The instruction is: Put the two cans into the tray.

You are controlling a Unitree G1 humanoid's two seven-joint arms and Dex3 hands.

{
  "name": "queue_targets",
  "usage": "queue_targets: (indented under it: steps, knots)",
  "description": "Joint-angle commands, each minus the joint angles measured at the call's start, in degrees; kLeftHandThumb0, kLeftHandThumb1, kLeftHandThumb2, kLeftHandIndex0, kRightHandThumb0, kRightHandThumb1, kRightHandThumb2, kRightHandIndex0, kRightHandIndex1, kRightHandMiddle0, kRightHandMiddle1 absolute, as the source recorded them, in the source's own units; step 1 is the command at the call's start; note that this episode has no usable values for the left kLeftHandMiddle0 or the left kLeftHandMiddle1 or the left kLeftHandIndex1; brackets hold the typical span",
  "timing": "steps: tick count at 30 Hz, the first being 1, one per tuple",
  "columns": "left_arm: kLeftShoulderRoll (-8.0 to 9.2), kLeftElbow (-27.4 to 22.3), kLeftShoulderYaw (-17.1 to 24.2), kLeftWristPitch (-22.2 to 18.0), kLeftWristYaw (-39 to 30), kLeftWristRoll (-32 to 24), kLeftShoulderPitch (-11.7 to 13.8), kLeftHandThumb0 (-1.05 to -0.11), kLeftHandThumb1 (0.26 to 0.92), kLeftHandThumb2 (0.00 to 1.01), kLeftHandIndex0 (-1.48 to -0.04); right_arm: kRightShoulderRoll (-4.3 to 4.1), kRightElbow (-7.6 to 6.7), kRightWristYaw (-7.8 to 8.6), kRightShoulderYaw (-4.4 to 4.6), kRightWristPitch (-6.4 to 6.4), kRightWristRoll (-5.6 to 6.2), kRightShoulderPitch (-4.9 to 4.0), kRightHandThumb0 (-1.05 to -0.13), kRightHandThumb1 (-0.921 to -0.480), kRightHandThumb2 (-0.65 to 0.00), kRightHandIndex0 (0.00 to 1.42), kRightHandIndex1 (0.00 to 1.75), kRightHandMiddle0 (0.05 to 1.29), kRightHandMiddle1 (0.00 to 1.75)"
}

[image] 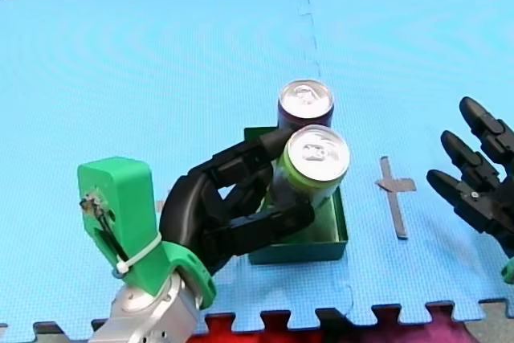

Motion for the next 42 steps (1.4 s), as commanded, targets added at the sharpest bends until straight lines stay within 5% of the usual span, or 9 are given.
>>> queue_targets:
  steps: [1,23,42]
  knots:
    - [0.12,-0.10,0.02,-0.99,-0.35,-0.01,-0.16,-0.435,0.841,0.00,-1.31,-0.26,-0.12,-0.10,-0.22,-0.29,0.25,-0.16,-0.927,-0.921,-0.024,0.40,0.00,0.36,0.00]
    - [0.09,4.97,0.84,-4.03,-0.98,1.42,-1.31,-0.462,0.864,0.00,-1.33,0.10,-1.64,-0.91,0.02,0.30,0.19,0.17,-0.931,-0.918,-0.002,0.42,0.01,0.37,0.00]
    - [-0.62,6.04,1.78,-2.83,0.45,0.95,-1.76,-0.493,0.862,0.00,-1.33,0.12,-2.68,-1.08,0.49,0.31,-0.16,0.37,-0.941,-0.919,0.000,0.42,0.00,0.38,0.00]
